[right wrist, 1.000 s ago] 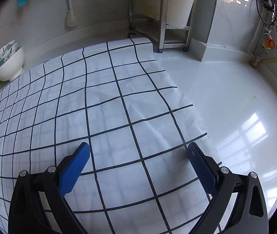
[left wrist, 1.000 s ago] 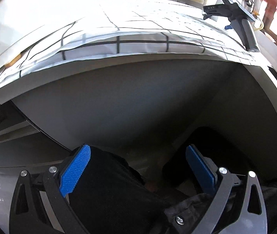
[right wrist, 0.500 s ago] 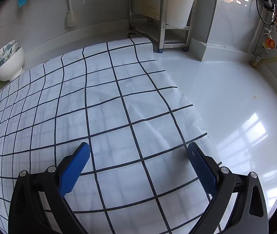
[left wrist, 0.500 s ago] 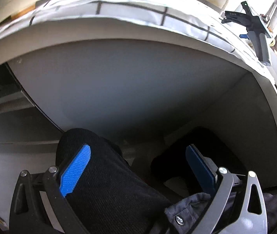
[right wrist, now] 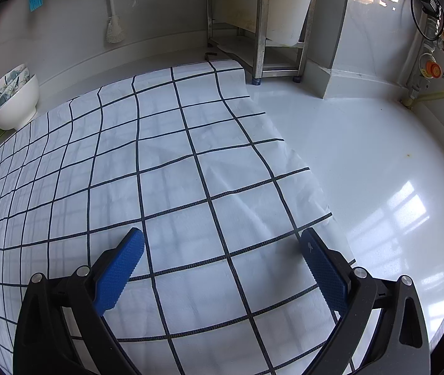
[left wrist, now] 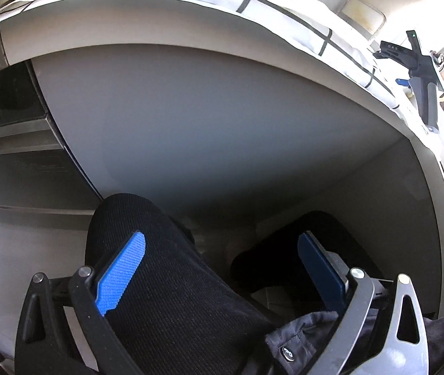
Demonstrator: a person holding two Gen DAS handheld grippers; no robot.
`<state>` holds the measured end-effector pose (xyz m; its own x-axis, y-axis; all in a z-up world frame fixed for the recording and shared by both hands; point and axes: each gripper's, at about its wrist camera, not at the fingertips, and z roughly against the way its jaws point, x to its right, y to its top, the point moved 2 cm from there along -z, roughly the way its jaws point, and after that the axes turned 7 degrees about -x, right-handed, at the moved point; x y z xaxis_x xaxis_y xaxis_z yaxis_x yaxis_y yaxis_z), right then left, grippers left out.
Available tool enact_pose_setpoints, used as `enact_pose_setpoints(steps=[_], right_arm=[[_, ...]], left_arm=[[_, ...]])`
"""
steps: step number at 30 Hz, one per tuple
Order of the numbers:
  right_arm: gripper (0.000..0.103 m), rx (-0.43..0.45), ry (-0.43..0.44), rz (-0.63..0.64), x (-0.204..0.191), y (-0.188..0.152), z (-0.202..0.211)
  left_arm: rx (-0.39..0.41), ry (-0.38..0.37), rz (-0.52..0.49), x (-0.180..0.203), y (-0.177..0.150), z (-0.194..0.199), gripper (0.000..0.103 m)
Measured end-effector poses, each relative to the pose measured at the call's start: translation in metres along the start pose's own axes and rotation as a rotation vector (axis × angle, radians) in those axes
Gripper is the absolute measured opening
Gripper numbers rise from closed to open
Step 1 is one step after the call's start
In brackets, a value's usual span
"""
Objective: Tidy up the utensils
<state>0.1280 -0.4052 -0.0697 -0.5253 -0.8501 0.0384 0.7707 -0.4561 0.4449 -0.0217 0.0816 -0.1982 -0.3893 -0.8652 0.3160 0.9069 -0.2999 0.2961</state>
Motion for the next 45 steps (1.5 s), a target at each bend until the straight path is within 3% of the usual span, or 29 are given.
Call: enact_pose_setpoints(steps=[15,25,38,45], right_arm=[[0.095,0.0,0.0,0.0,0.0,0.0,0.0],[0.095,0.0,0.0,0.0,0.0,0.0,0.0],[0.095,0.0,0.0,0.0,0.0,0.0,0.0],[0.095,0.0,0.0,0.0,0.0,0.0,0.0]], left_arm=[[0.005,0.013,-0.005,0.011,-0.002,0.001,0.097],[0.016,0.063,-0.017,0.018,0.0,0.01,0.097],[0.171,0.181,-0.046,0.03,0.019,0.066,0.097],[0.253,0.194,-0.105,0.067,0.053,0.119,0.097]])
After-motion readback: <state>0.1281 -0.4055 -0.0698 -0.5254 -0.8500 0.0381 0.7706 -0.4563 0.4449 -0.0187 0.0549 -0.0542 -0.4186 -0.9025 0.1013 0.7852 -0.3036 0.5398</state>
